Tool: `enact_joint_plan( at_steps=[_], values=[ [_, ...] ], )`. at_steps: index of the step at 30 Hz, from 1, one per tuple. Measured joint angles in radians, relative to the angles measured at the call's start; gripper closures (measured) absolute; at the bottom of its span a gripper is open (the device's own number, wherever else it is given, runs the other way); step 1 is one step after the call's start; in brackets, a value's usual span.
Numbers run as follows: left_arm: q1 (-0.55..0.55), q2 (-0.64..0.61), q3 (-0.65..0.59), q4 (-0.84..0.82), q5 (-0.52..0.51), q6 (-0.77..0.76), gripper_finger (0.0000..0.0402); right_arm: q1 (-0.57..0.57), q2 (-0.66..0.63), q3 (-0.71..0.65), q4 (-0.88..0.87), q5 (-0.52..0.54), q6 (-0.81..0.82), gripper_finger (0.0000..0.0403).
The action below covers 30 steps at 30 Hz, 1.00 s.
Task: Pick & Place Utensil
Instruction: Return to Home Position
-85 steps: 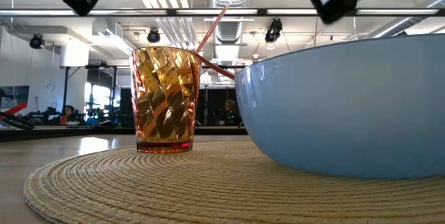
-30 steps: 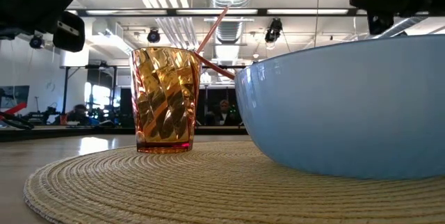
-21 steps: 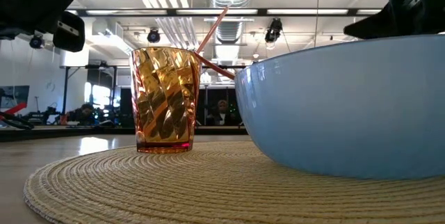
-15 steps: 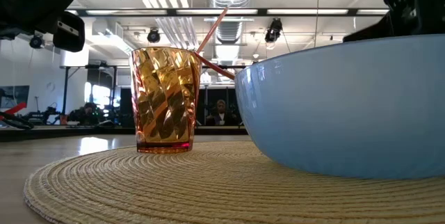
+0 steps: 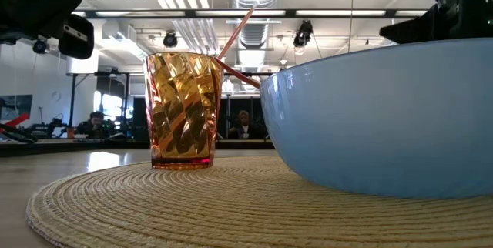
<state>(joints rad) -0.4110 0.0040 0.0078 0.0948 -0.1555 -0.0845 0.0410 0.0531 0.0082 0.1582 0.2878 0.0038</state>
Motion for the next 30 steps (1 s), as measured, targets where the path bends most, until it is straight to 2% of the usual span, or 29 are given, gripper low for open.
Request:
enact_joint_plan(
  at_steps=[4, 12, 30],
  values=[
    [0.0, 0.0, 0.0, 0.0, 0.0, -0.002, 0.0401, 0.0, 0.0, 0.0, 0.057, 0.001, -0.037, 0.0394],
    [0.0, 0.0, 0.0, 0.001, 0.0, -0.002, 0.0401, 0.0, 0.008, 0.0, 0.055, 0.001, 0.045, 0.0394],
    [0.0, 0.0, 0.0, 0.001, 0.001, -0.002, 0.0401, 0.0, 0.01, 0.001, 0.056, 0.001, 0.047, 0.0394]
  ],
)
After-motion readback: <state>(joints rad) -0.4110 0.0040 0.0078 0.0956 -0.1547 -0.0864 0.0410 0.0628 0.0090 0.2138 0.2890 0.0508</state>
